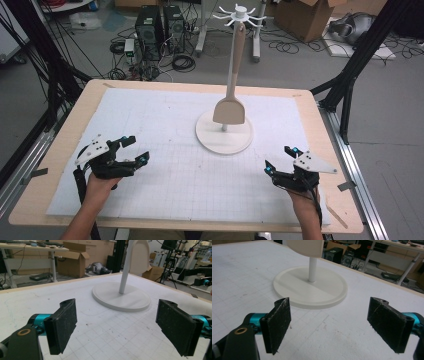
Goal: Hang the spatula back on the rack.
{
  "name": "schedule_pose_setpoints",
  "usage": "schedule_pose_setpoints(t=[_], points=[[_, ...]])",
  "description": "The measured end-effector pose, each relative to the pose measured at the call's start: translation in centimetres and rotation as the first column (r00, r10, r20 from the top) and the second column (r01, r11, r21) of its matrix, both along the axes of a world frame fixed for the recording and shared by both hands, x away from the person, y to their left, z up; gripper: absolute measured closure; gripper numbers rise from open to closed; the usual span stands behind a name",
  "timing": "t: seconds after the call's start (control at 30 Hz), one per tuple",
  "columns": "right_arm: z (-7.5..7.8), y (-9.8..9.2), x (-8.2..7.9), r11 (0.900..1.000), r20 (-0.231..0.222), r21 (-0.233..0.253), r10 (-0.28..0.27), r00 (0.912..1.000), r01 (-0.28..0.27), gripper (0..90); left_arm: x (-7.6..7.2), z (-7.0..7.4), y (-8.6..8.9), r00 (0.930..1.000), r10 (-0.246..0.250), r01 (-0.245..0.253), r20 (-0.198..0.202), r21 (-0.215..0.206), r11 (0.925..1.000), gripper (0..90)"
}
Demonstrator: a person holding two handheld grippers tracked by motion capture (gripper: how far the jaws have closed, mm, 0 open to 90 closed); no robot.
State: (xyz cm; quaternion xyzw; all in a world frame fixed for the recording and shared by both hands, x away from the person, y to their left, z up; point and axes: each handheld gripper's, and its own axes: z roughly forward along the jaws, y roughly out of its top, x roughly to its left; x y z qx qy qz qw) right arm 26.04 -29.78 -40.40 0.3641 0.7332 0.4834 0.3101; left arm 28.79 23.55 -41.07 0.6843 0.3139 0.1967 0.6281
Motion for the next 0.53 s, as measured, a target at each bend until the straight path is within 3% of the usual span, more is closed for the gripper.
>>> schedule_pose_setpoints(t=[0.17, 0.53], points=[[-0.85, 0.2, 0.06, 1.0, -0.013, 0.004, -0.001, 0.9999, 0.001, 18.1, -0.03, -0.14, -0.17, 1.0, -0.005, 0.005, 0.002, 0.014, 0.9999, 17.7], [-1.07, -0.04, -0.09, 1.0, -0.015, 0.014, -0.006, 0.9999, 0.007, 18.1, 0.0, -0.69, -0.48, 1.0, 0.0, 0.0, -0.008, 0.012, 0.9999, 17.8]])
